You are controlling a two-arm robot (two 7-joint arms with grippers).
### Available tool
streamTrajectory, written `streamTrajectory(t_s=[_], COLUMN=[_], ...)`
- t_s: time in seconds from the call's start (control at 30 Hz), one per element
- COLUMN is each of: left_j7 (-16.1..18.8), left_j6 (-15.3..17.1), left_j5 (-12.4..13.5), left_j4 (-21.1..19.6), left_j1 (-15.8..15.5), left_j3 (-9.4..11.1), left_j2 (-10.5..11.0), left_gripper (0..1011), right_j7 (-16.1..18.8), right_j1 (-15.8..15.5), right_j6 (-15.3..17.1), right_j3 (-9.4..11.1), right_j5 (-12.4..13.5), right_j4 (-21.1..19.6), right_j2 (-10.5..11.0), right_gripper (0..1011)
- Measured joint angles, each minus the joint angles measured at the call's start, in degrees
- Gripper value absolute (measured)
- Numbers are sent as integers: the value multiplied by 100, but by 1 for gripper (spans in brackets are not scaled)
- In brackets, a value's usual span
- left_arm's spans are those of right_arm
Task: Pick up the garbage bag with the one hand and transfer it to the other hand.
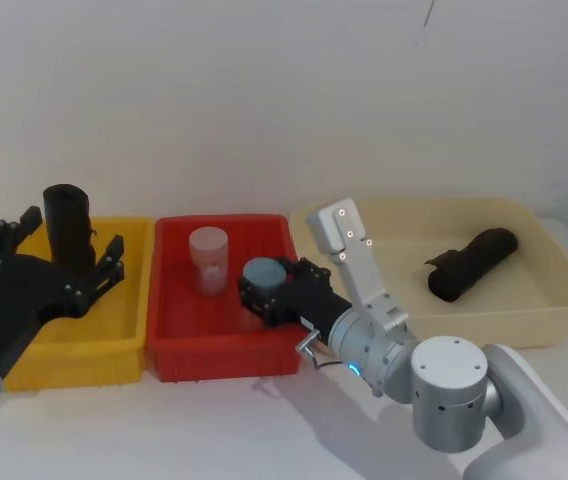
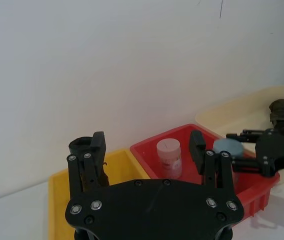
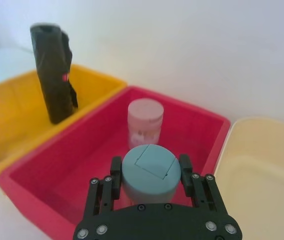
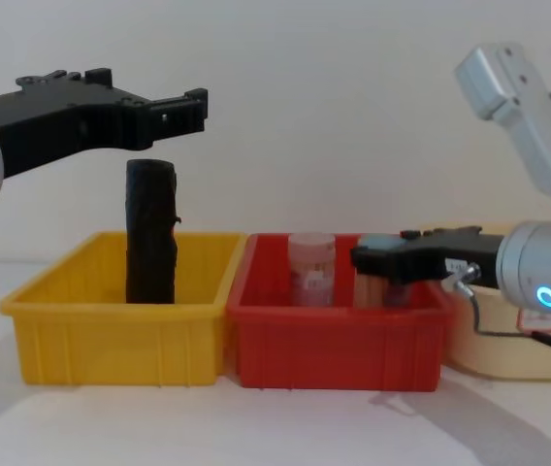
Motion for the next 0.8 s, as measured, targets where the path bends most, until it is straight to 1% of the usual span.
streamTrajectory(t_s=[0.17, 0.4, 0.43, 0.6, 0.63, 0.67, 0.73, 0.77, 0.8], left_j7=[0, 0, 0, 0, 0, 0, 0, 0, 0], left_j6=[0, 0, 0, 0, 0, 0, 0, 0, 0], left_j5=[1, 0, 0, 1, 0, 0, 0, 0, 0], left_j4=[0, 0, 0, 0, 0, 0, 0, 0, 0], left_j1=[0, 0, 0, 0, 0, 0, 0, 0, 0], left_j3=[0, 0, 0, 0, 0, 0, 0, 0, 0], left_j2=[0, 0, 0, 0, 0, 0, 0, 0, 0], left_gripper=[1001, 1001, 1001, 1001, 1001, 1001, 1001, 1001, 1001], right_j7=[1, 69, 86, 100, 93, 93, 51, 51, -2], right_j1=[-37, -54, -52, -7, 14, 14, 62, 62, 98], right_j6=[-170, -437, -496, -694, -759, -759, -864, -864, -937], right_j3=[131, 358, 433, 638, 721, 721, 859, 859, 946], right_j5=[162, 461, 531, 741, 799, 799, 869, 869, 903], right_j4=[-153, -378, -427, -524, -545, -545, -557, -557, -546], right_j2=[-41, -75, -82, -92, -91, -91, -80, -80, -59], right_gripper=[675, 675, 676, 675, 675, 675, 676, 675, 675])
